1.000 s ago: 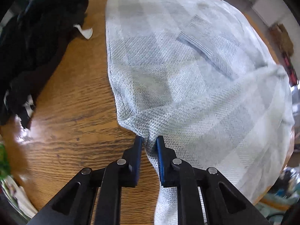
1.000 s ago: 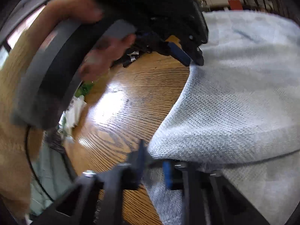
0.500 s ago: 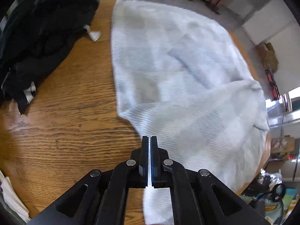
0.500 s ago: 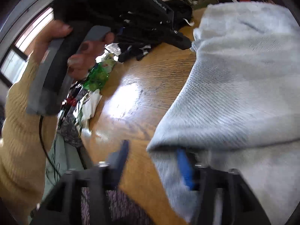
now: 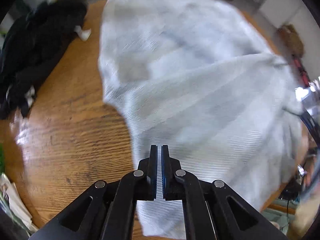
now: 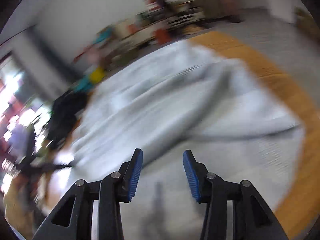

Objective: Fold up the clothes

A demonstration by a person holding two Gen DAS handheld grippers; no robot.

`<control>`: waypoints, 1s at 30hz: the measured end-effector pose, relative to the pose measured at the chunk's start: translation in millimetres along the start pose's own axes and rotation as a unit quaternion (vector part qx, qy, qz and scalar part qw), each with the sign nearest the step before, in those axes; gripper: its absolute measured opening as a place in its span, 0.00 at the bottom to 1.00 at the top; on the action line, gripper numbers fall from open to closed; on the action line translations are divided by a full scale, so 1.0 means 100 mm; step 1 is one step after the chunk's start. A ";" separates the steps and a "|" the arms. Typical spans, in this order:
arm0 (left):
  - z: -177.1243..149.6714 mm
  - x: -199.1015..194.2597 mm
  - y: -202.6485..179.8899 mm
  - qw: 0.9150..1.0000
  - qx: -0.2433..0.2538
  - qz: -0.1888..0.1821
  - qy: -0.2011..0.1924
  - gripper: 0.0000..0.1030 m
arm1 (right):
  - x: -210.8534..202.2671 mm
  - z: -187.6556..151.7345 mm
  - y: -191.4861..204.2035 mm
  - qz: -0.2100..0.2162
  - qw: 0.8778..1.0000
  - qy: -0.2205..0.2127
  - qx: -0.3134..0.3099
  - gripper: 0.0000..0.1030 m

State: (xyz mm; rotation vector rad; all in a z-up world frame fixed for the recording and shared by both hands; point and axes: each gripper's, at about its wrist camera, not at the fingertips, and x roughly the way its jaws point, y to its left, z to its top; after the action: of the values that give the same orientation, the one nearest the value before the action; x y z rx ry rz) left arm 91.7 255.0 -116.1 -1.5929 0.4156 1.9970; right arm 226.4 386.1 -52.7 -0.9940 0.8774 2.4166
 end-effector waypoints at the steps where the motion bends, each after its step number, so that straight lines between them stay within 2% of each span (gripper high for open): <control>1: -0.02 -0.06 -0.10 1.000 0.015 -0.004 -0.010 0.03 | -0.02 0.09 -0.14 -0.015 1.000 -0.010 0.015 0.50; 2: -0.04 -0.12 -0.21 0.999 0.030 -0.007 -0.019 0.03 | -0.04 0.23 -0.26 -0.025 0.999 -0.016 0.027 0.52; 4: -0.07 -0.09 -0.39 0.998 0.055 0.009 -0.015 0.04 | 0.01 0.35 -0.39 -0.026 0.999 -0.011 0.041 0.54; 6: 0.01 -0.01 -0.33 0.997 0.072 0.024 0.006 0.04 | 0.11 0.46 -0.44 -0.018 0.999 0.000 0.050 0.54; 9: -0.15 0.11 -0.32 0.994 0.096 0.047 0.030 0.04 | 0.33 0.54 -0.28 -0.014 0.999 0.011 0.032 0.54; 12: -0.26 0.14 -0.31 0.991 0.115 0.057 0.043 0.04 | 0.50 0.60 -0.23 -0.026 0.999 0.028 0.029 0.69; 15: -0.31 0.10 -0.26 0.991 0.118 0.048 0.045 0.04 | 0.68 0.65 -0.26 -0.033 0.997 0.052 0.052 0.69; 18: -0.42 0.00 -0.34 0.985 0.160 0.055 0.023 0.04 | 0.78 0.71 -0.29 -0.052 0.995 0.057 0.070 0.68; 20: -0.58 -0.07 -0.46 0.973 0.220 0.064 0.002 0.04 | 0.83 0.78 -0.29 -0.066 0.993 0.052 0.078 0.68; 22: -0.80 -0.13 -0.59 0.954 0.289 0.080 -0.019 0.05 | 0.87 0.85 -0.33 -0.061 0.993 0.050 0.089 0.70; 25: -1.05 -0.11 -0.65 0.929 0.345 0.133 -0.036 0.05 | 0.95 0.93 -0.34 -0.047 0.992 0.041 0.111 0.69; 28: -1.25 -0.14 -0.62 0.906 0.377 0.187 -0.040 0.05 | 0.96 0.93 -0.35 -0.037 0.992 0.043 0.111 0.68; 30: -1.45 -0.15 -0.66 0.885 0.409 0.212 -0.058 0.05 | 0.97 0.92 -0.33 -0.038 0.993 0.046 0.101 0.68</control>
State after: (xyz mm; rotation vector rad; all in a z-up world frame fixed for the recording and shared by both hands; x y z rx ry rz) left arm 247.7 224.4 -131.6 -0.8774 1.4350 1.7901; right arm 133.9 482.7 -85.6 -1.0485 1.0728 2.1836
